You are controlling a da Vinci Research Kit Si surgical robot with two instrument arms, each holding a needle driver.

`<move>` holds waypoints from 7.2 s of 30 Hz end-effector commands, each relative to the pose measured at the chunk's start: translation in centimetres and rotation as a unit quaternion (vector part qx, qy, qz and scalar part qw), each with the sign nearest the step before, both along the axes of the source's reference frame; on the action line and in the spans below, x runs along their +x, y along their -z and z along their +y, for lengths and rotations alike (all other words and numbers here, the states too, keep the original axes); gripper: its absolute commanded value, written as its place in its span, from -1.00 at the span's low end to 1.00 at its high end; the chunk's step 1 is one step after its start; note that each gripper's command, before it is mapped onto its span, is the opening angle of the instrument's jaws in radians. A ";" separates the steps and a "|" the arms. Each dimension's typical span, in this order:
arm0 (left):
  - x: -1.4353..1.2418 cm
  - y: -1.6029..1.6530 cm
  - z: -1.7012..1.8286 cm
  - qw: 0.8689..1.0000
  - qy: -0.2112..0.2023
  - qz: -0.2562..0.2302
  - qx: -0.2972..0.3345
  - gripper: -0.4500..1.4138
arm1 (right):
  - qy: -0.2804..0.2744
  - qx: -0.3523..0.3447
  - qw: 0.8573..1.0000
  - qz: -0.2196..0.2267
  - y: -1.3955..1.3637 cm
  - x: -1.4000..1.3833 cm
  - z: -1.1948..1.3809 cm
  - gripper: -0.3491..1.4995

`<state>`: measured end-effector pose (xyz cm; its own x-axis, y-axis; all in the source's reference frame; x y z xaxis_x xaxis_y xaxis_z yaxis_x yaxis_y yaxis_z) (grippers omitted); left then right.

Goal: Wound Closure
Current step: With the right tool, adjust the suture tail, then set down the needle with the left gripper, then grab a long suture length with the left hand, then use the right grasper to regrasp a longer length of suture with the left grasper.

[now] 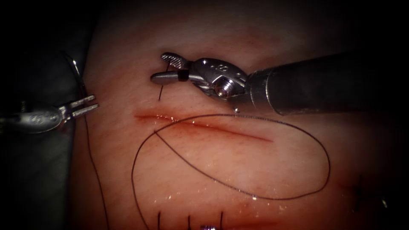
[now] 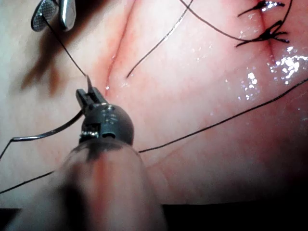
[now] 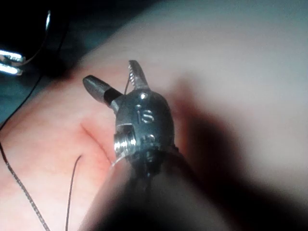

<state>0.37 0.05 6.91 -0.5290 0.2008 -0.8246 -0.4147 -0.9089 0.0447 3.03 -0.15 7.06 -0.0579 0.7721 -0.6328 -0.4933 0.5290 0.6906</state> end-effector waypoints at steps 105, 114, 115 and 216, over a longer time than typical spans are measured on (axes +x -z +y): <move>-3.08 0.77 -0.83 0.957 -0.229 -0.140 0.113 -0.57 | 0.127 -0.249 0.943 -0.180 0.31 -2.03 -0.66 0.96; -3.44 0.60 -1.14 0.961 -0.244 -0.061 0.116 -0.37 | 0.129 -0.247 0.943 -0.180 0.31 -2.04 -0.71 0.96; -3.48 0.58 -1.20 0.962 -0.244 -0.050 0.115 -0.34 | 0.129 -0.247 0.943 -0.180 0.30 -2.04 -0.71 0.96; -1.64 1.45 -1.38 0.977 -0.172 -0.005 -0.125 0.64 | 0.298 -0.155 0.941 -0.036 0.39 0.16 -1.15 -1.00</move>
